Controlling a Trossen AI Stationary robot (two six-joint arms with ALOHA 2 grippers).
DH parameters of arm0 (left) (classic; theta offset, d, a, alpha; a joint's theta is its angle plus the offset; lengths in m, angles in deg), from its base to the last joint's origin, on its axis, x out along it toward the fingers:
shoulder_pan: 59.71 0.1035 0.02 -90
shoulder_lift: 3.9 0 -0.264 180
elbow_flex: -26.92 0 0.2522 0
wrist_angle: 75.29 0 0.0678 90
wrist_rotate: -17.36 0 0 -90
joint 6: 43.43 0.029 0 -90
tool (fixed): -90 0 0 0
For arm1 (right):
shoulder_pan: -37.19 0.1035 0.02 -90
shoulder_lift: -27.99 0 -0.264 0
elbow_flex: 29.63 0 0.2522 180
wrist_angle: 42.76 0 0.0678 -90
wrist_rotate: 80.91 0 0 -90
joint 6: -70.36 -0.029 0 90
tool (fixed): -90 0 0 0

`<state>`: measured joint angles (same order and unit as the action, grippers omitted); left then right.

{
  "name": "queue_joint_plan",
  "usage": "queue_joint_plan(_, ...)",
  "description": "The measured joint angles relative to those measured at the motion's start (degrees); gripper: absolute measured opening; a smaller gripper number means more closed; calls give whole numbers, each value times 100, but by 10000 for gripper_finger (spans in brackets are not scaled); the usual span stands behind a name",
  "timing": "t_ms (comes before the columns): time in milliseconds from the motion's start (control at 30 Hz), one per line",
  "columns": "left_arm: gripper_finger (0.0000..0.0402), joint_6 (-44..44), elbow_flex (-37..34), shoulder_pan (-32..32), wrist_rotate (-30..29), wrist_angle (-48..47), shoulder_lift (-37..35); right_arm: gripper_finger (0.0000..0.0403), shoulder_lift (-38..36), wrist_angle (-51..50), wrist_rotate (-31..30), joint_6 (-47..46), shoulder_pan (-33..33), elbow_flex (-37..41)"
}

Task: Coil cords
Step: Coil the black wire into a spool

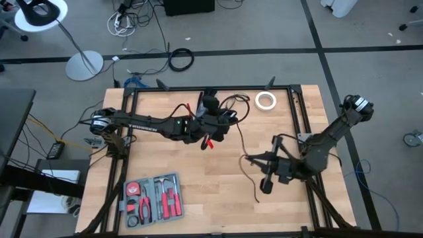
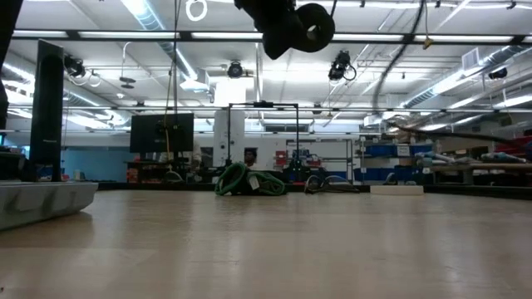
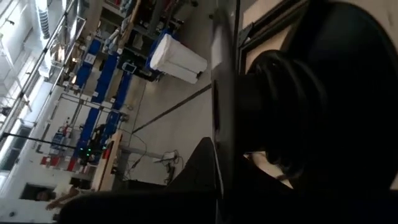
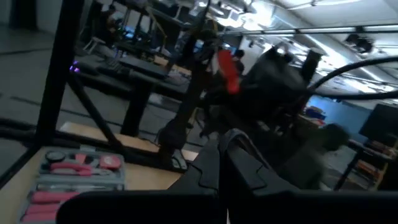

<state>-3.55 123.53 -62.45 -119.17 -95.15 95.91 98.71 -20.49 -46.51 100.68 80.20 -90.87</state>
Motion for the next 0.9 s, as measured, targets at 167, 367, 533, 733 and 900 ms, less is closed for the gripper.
queue_joint_plan(167, 0, -520, -4, -24, 133, 32, 0, 2, 388, 201, 150, -40, -362, 0)
queue_joint_plan(367, 0, -889, -4, -31, 324, 60, 0, 2, 580, 555, 1059, 4, -782, 0)
queue_joint_plan(533, 0, -1130, -4, -31, 524, 298, 0, 3, 607, 224, 1614, -420, -1128, 1)
queue_joint_plan(733, 0, -1510, -4, -77, 960, 535, 0, 3, 588, -541, 1837, -1015, -1429, 2)
queue_joint_plan(900, 0, -1532, -4, -153, 1176, 543, 0, 3, 400, -1039, 1591, -1198, -1330, 2)
